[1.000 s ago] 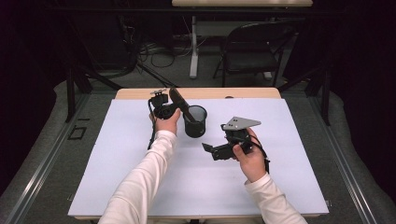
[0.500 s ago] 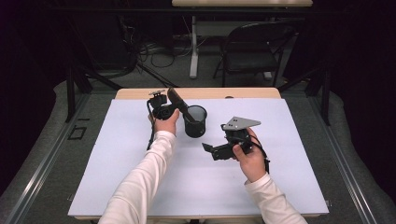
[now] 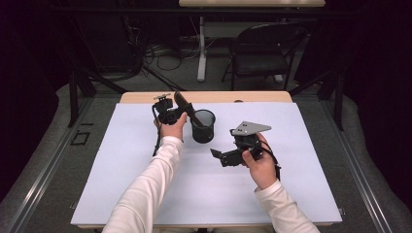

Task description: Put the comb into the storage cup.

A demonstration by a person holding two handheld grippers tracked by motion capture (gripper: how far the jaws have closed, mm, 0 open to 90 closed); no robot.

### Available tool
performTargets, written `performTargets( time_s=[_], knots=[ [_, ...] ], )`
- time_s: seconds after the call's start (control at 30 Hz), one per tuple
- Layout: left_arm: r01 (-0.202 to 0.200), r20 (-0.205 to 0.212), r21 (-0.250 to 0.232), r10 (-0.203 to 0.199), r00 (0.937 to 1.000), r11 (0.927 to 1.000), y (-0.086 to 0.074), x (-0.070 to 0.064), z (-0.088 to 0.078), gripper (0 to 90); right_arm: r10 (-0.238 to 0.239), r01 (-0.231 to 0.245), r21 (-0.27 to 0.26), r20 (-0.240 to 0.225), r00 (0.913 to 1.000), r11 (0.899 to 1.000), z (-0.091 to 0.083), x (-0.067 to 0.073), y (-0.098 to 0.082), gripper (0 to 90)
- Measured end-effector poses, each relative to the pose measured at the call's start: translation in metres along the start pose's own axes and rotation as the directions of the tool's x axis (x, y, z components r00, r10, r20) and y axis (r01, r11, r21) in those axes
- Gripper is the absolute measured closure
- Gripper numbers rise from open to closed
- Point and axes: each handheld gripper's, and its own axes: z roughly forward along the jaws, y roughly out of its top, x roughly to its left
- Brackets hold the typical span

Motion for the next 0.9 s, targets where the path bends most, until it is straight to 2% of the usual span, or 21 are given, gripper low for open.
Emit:
performTargets(
  time_s=[0.33,0.77,0.9],
  knots=[
    [0.003,0.002,-0.025,-0.003,1.0,0.9997,0.0005,-0.0005,-0.0007,51.3,-0.004,0.004,0.002,0.0,1.0,1.0,0.0005,0.0003,-0.0002,3.0],
    [0.0,0.0,-0.024,0.0,1.0,0.9997,0.0013,0.0014,-0.0037,46.0,-0.007,0.007,0.007,0.004,1.0,1.0,0.0008,0.0003,-0.0005,3.4],
    [0.003,0.007,-0.037,-0.003,1.0,0.9993,0.0017,0.0003,-0.0046,43.2,-0.007,0.007,0.007,0.005,1.0,1.0,0.001,0.0003,-0.0007,3.4]
  ],
)
